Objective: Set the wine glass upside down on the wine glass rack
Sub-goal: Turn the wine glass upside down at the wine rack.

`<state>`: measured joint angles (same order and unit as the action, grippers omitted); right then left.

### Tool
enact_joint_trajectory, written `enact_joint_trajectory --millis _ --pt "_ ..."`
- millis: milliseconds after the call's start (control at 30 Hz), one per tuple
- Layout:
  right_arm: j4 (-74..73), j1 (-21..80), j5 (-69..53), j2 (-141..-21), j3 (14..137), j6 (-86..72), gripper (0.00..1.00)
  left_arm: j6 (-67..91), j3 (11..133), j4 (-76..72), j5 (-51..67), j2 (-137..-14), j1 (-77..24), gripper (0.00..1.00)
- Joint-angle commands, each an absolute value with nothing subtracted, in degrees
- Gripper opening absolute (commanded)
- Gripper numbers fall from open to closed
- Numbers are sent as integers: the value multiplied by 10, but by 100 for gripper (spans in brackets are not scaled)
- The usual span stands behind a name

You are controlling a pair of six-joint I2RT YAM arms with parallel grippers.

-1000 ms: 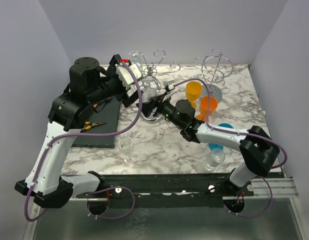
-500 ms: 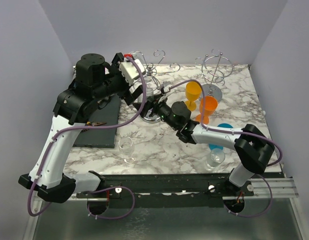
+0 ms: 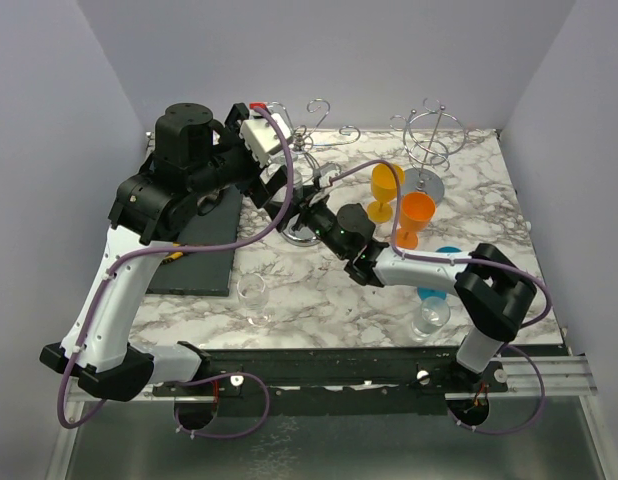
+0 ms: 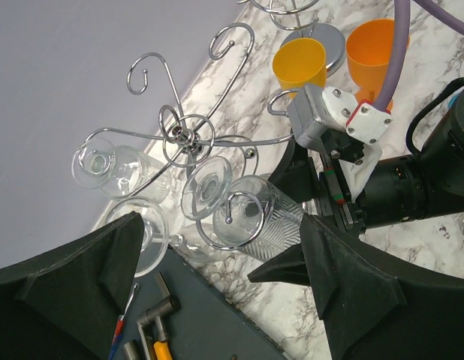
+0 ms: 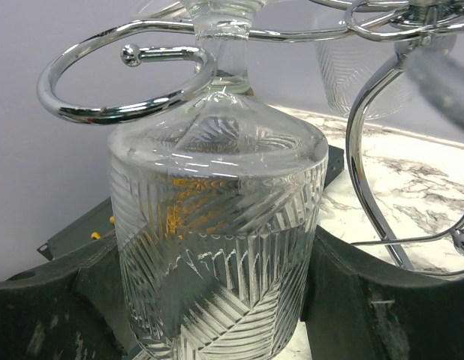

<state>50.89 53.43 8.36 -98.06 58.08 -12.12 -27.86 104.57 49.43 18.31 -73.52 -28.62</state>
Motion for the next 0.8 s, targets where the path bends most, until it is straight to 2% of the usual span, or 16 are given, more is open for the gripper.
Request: enact_joint_trajectory --millis 0,767 --pt "546 543 105 -991 607 -105 23 -272 1061 502 171 -730 -287 91" --pt "571 569 104 -993 604 -6 23 -279 1059 503 161 -735 -287 91"
